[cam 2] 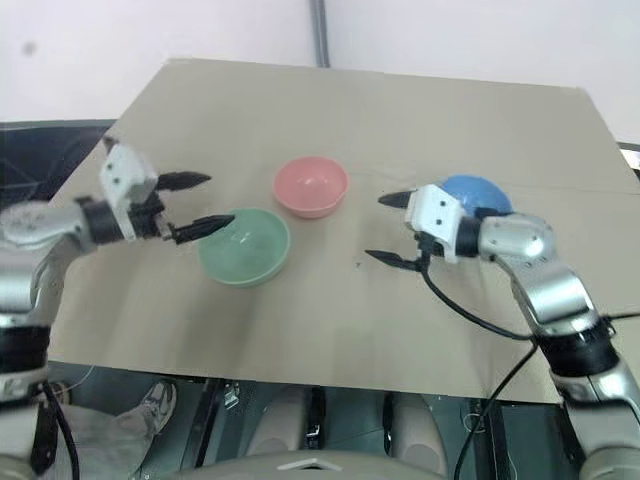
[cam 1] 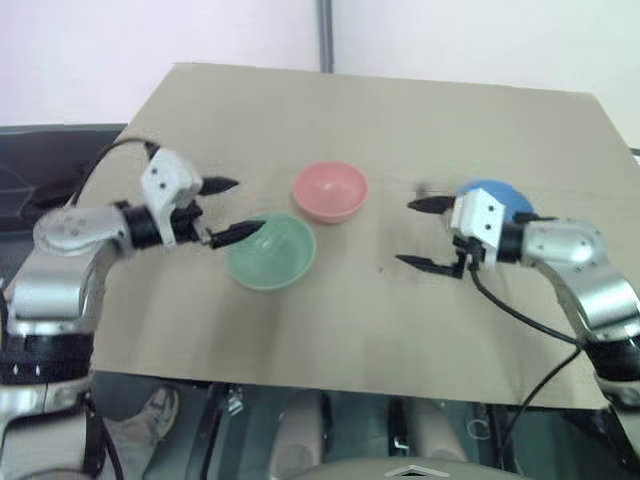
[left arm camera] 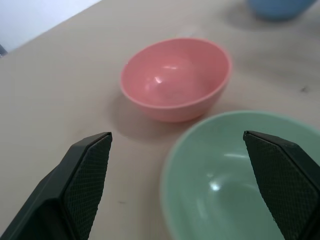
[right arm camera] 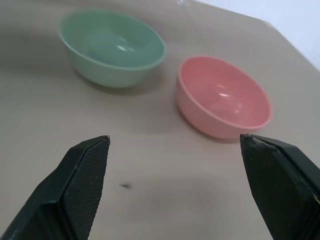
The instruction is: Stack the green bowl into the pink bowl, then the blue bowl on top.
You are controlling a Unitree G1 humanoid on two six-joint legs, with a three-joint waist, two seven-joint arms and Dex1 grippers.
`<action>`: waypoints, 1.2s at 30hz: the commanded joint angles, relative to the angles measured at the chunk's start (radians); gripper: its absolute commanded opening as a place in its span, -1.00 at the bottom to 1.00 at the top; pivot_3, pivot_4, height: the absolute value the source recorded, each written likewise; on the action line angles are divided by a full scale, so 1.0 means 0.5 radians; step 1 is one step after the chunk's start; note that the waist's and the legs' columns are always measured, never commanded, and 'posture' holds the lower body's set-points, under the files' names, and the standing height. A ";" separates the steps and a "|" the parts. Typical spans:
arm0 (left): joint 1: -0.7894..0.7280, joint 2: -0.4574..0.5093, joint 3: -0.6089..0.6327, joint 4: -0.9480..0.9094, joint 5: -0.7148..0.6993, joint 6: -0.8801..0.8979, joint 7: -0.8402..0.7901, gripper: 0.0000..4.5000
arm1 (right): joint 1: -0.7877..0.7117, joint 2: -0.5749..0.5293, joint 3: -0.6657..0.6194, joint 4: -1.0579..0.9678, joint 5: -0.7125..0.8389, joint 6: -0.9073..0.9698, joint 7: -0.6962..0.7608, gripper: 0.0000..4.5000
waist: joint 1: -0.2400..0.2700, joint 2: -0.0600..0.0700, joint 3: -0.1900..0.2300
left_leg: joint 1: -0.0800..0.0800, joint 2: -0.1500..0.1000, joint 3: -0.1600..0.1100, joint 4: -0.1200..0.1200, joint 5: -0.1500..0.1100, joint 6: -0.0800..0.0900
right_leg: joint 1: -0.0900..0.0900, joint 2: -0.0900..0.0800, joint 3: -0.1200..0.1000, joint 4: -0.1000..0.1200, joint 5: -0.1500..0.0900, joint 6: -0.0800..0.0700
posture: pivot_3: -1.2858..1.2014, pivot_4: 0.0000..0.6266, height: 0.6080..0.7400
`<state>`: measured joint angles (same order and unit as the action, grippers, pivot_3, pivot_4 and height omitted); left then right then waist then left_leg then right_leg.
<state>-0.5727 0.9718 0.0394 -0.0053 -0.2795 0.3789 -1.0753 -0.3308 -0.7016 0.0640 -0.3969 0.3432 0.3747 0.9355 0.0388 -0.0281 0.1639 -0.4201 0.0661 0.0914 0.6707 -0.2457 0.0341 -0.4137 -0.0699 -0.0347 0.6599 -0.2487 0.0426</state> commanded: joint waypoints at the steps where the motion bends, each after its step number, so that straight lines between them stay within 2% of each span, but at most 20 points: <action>1: -0.376 0.049 -0.357 0.139 0.332 -0.134 -0.220 0.97 | 0.227 -0.085 -0.355 -0.415 0.196 0.293 -0.172 1.00 | 0.003 0.001 -0.001 | 0.000 -0.003 0.000 0.000 0.000 0.000 | 0.001 -0.001 0.000 -0.001 0.000 0.000 | 0.03 -0.52 1.00; 7: -1.101 -0.244 -0.866 0.658 0.741 -0.034 -0.491 0.97 | 0.801 -0.122 -0.859 -0.910 0.311 0.577 -0.389 1.00 | -0.010 0.001 0.000 | 0.002 -0.004 -0.001 0.001 -0.001 0.002 | 0.002 0.000 0.003 0.002 0.000 0.002 | 0.03 -0.52 1.00; 9: -1.334 -0.409 -0.994 0.856 0.849 0.013 -0.555 0.97 | 0.946 -0.098 -0.984 -1.022 0.334 0.617 -0.446 1.00 | -0.017 -0.001 0.001 | 0.002 -0.004 -0.002 0.001 -0.001 0.003 | 0.001 0.001 0.004 0.002 -0.001 0.002 | 0.03 -0.52 1.00; 13: -1.661 -0.705 -1.120 1.213 0.920 0.056 -0.720 0.97 | 1.110 -0.042 -1.092 -1.185 0.364 0.666 -0.564 1.00 | -0.028 -0.004 0.003 | -0.003 -0.005 -0.006 0.006 -0.001 0.003 | 0.001 0.001 0.002 0.002 -0.004 0.008 | 0.03 -0.52 1.00; 16: -1.787 -0.852 -1.193 1.427 0.972 0.054 -0.853 0.97 | 1.194 -0.011 -1.115 -1.273 0.387 0.685 -0.651 1.00 | -0.050 -0.004 0.003 | -0.006 -0.005 -0.008 0.007 -0.001 0.004 | 0.000 0.000 0.000 0.000 -0.004 0.008 | 0.03 -0.52 1.00; 21: -1.858 -0.989 -1.297 1.658 1.100 -0.038 -0.944 0.97 | 1.359 -0.052 -1.127 -1.301 0.459 0.576 -0.790 1.00 | -0.058 -0.004 0.004 | -0.008 -0.005 -0.010 0.007 -0.001 0.004 | -0.004 0.001 0.000 0.002 -0.004 0.007 | 0.03 -0.52 1.00; 26: -1.838 -1.086 -1.331 1.843 1.236 -0.191 -0.825 0.97 | 1.512 -0.123 -1.115 -1.301 0.535 0.424 -0.963 1.00 | -0.049 -0.004 0.004 | -0.016 -0.005 -0.016 0.012 -0.002 0.004 | -0.006 0.001 -0.004 0.002 -0.002 0.005 | 0.03 -0.52 1.00; 34: -1.728 -1.160 -1.324 1.811 1.306 -0.225 -0.828 0.97 | 1.741 -0.247 -1.088 -1.301 0.602 0.202 -1.174 1.00 | -0.048 -0.005 0.005 | -0.027 -0.006 -0.029 0.024 -0.002 0.005 | -0.007 -0.001 -0.012 0.003 -0.001 0.004 | 0.03 -0.52 1.00; 36: -1.681 -1.169 -1.320 1.768 1.310 -0.230 -0.832 0.75 | 1.807 -0.281 -1.094 -1.301 0.620 0.147 -1.204 1.00 | -0.048 -0.005 0.004 | -0.026 -0.006 -0.034 0.024 -0.002 0.005 | -0.007 0.000 -0.012 0.004 -0.001 0.004 | 0.03 -0.52 1.00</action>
<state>-1.4151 0.3932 -0.6304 0.9168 0.3713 0.2741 -1.4838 0.5624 -0.8262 -0.4672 -1.0136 0.6409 0.4873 0.3536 0.0147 -0.0306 0.1661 -0.4326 0.0633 0.0744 0.6831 -0.2468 0.0367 -0.4171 -0.0701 -0.0406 0.6622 -0.2494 0.0444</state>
